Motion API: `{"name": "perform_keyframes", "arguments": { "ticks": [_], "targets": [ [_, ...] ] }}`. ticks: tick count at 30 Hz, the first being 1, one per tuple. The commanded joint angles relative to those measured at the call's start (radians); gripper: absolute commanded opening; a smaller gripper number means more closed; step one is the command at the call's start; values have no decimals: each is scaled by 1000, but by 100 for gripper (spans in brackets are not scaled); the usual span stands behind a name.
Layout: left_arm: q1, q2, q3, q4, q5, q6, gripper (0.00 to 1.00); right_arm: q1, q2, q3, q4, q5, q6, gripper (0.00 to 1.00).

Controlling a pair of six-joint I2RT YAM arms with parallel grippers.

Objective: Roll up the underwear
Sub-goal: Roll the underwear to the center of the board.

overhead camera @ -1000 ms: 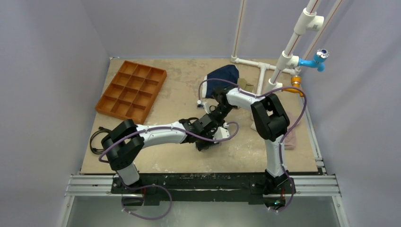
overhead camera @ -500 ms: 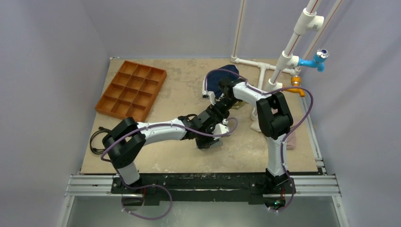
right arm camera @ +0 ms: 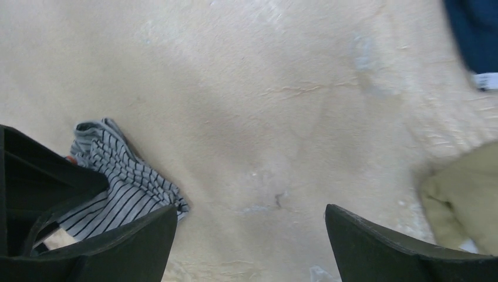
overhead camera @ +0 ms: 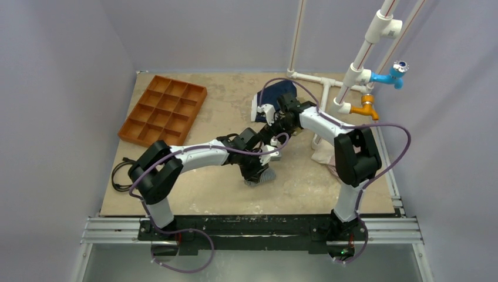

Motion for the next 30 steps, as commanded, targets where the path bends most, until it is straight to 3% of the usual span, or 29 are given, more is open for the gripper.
{"name": "perform_keyframes", "arguments": {
  "ticks": [1, 13, 30],
  "targets": [
    [18, 26, -40, -50, 24, -11, 0, -3, -104, -53, 107, 127, 41, 99],
    [98, 55, -48, -15, 114, -33, 0, -3, -274, -197, 202, 245, 88, 99],
    [135, 13, -91, 35, 175, -9, 0, -3, -224, -264, 223, 424, 141, 99]
  ]
}}
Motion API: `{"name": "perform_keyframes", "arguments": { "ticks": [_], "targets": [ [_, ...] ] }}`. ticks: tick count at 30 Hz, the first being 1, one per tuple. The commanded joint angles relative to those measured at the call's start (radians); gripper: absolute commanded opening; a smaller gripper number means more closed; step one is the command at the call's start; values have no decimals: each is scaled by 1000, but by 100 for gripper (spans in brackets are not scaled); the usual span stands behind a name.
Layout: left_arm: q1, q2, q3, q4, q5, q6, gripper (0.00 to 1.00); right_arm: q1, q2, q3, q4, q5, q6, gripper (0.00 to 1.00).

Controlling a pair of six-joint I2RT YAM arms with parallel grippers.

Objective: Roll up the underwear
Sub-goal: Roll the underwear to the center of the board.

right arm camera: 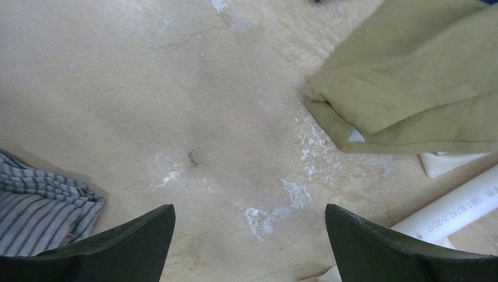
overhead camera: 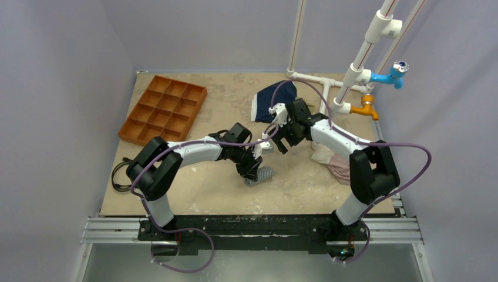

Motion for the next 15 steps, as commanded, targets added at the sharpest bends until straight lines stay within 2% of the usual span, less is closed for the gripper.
{"name": "perform_keyframes", "arguments": {
  "ticks": [1, 15],
  "targets": [
    [17, 4, -34, -46, -29, 12, 0, 2, 11, -59, 37, 59, 6, 99],
    [43, 35, -6, -68, -11, -6, 0, 2, -142, -300, 121, -43, -186, 99]
  ]
}}
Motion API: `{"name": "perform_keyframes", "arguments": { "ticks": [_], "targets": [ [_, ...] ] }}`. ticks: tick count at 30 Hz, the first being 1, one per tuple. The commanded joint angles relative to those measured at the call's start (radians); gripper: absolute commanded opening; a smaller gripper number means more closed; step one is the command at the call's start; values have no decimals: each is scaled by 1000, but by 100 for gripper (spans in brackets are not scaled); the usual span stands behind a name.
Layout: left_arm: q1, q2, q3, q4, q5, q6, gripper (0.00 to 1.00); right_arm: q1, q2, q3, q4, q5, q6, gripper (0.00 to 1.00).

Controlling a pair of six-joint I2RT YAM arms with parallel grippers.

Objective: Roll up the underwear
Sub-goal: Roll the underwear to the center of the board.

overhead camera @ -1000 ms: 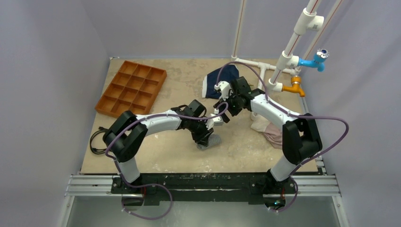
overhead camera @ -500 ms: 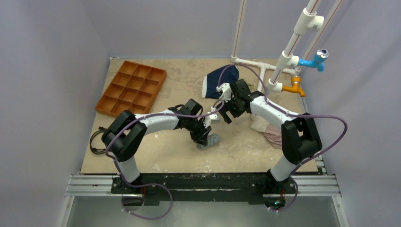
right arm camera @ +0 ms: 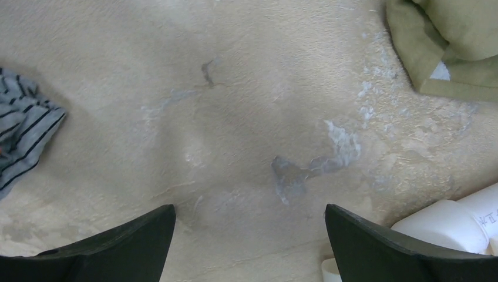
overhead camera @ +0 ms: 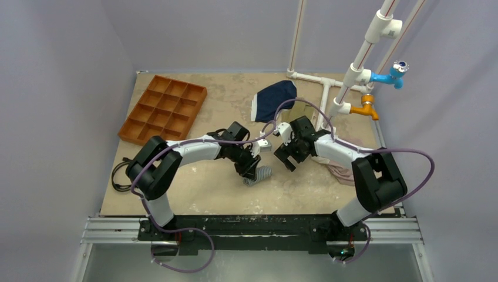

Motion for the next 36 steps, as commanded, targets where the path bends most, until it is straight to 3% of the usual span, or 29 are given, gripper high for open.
{"name": "perform_keyframes", "arguments": {
  "ticks": [1, 12, 25, 36],
  "targets": [
    [22, 35, -2, -59, -32, -2, 0, 1, -96, -59, 32, -63, -91, 99],
    [93, 187, 138, -193, 81, -32, 0, -9, -258, -147, 35, -98, -138, 99],
    [130, 358, 308, -347, 107, -42, 0, 8, -414, -122, -17, -273, -221, 99],
    [142, 494, 434, -491, 176, -27, 0, 268, -403, -182, 141, -122, -240, 99]
  ]
}}
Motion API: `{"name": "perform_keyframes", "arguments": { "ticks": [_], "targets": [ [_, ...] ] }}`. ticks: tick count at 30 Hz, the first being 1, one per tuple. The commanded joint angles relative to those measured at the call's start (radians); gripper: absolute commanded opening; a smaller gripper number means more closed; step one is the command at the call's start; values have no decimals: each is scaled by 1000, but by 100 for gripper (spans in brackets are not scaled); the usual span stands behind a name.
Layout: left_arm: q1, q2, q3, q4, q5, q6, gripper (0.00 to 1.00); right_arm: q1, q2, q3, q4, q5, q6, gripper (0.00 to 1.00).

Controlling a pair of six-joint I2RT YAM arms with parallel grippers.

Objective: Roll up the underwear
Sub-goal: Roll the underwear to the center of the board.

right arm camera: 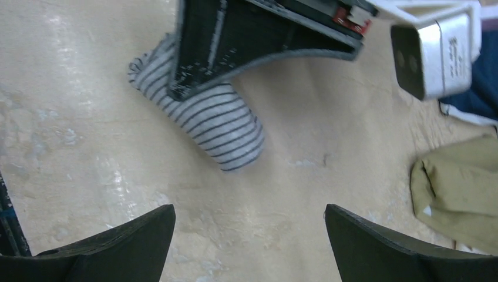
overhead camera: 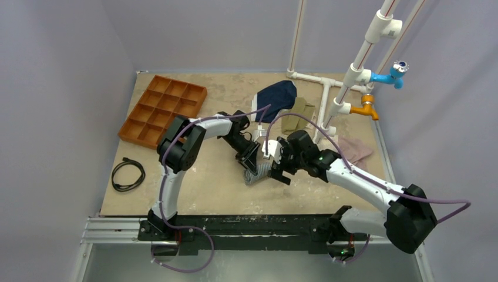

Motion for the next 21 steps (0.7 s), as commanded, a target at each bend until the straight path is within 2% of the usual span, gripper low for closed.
{"name": "perform_keyframes", "arguments": {
  "ticks": [1, 8, 21],
  "targets": [
    [7, 89, 12, -20, -141, 37, 0, 92, 9, -11, 87, 64, -25, 99],
    [13, 139, 58, -67, -120, 40, 0, 175, 136, -7, 166, 95, -53, 99],
    [14, 164, 81, -93, -106, 42, 0, 243, 298, 45, 276, 126, -83, 99]
  ]
}}
